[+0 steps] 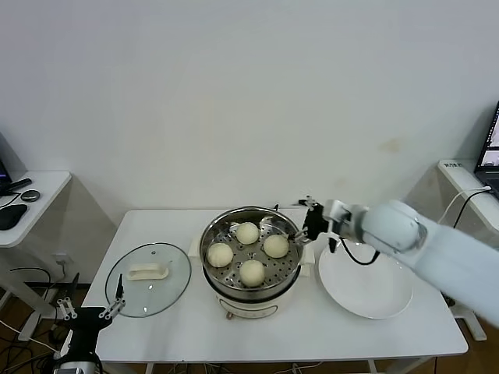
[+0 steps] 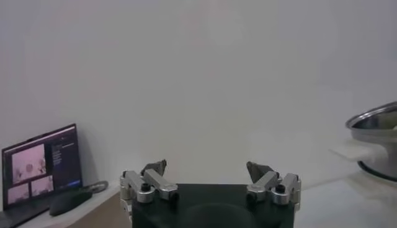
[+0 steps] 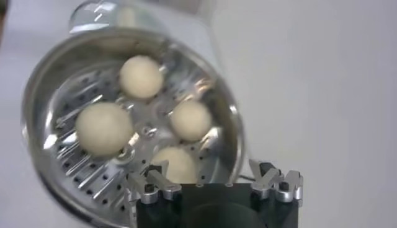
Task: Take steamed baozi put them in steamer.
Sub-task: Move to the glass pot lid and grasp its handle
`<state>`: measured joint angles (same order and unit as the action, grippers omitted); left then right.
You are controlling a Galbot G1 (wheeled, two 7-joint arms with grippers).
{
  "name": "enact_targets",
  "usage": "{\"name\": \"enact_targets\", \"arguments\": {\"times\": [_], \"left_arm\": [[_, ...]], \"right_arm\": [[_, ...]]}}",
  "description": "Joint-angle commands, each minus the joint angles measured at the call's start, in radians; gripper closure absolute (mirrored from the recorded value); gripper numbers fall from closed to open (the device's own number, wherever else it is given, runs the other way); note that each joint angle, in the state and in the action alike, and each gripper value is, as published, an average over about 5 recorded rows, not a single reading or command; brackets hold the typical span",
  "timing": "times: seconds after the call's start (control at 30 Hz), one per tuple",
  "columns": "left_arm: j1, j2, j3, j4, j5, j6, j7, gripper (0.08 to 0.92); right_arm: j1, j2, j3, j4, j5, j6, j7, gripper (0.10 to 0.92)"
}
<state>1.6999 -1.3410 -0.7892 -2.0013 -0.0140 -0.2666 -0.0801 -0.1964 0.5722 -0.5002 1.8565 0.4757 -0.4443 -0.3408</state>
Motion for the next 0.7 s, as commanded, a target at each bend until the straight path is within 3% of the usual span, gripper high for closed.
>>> {"name": "enact_targets", "arguments": {"times": [0.03,0.2,0.33,0.53,0.7], "left_arm": [[0.0,-0.002,0.009,0.0,-0.002,-0.001,-0.004,0.177],[0.002,-0.007,0.034,-0.007,-0.004,0.007,-0.017,0.177],[0.007,-0.001,0.052,-0.005,0.038,0.005,-0.032,0.177],[0.015,0.03,0.065,0.015,0.158,0.028,-0.079,0.177],[0.026,0.095,0.064,0.07,0.589,0.117,-0.197,0.177]], "right_arm": [[-1.059,0.224,0.94,0.061,-0.289,0.481,0.2,0.203],[-1.181,0.577,1.157,-0.019,-0.473,0.729,0.126,0.203],[-1.239,0.743,1.277,-0.046,-0.525,0.854,0.092,0.203],[-1.335,0.89,1.397,0.011,-0.477,0.857,0.072,0.203],[-1.409,0.917,1.452,0.01,-0.376,0.824,0.084,0.203]]}}
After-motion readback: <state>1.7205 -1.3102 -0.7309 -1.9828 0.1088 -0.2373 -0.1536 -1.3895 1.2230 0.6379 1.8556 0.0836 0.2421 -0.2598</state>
